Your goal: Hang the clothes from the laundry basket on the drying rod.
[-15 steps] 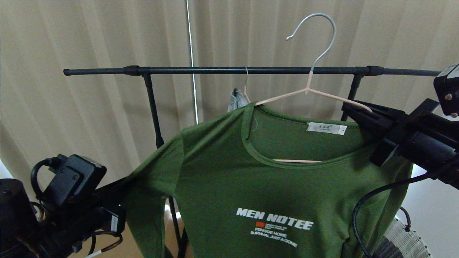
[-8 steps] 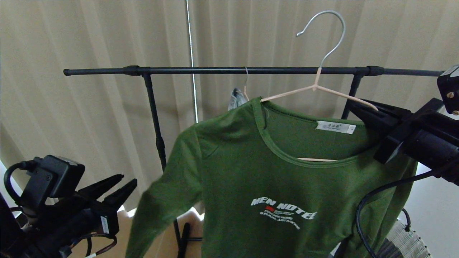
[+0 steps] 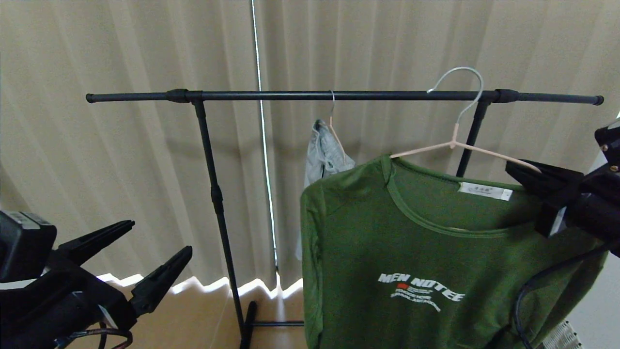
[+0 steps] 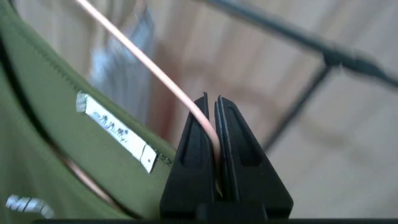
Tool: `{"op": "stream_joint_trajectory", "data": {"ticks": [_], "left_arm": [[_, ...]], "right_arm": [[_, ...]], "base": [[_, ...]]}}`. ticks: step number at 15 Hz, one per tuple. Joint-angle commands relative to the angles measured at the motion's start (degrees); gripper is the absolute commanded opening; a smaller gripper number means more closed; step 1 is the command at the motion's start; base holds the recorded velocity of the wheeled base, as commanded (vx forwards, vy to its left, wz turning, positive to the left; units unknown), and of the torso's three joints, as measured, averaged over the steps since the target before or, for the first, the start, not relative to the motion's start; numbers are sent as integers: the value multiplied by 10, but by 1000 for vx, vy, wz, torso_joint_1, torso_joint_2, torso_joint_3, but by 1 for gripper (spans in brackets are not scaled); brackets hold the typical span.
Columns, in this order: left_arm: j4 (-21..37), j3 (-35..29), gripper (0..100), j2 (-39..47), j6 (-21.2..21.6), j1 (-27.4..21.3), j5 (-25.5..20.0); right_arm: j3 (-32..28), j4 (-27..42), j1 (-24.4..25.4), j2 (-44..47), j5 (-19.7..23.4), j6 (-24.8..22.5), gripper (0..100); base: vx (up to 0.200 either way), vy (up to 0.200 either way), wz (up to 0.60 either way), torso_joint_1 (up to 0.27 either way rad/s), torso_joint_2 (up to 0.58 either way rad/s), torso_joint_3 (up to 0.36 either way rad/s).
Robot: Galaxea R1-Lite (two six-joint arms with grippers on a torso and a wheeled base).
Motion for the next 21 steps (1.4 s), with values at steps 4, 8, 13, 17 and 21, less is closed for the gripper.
{"op": "stream_joint_trajectory", "data": {"ticks": [4,8,13,17,21], "left_arm": [[0,10,100,-27,3,-1,0],[1,19,100,-66,33,-1,0],[0,14,100,-80,41,2,0],[-1,4,100,-87,39,5,1],[1,3,100,-90,41,4,0]], "right_arm": [[41,139,-104,-108,-21,-1,0],[38,226,-141,-158,-86,-3,0],[30,216,-170,-168,-126,-1,0],[69,164,-186,-161,-123,23,0],[106,110,-186,-179,-122,48,0]], "base": [[0,0,0,0,0,0],[0,0,0,0,0,0],[0,0,0,0,0,0],[0,0,0,0,0,0],[0,0,0,0,0,0]]}}
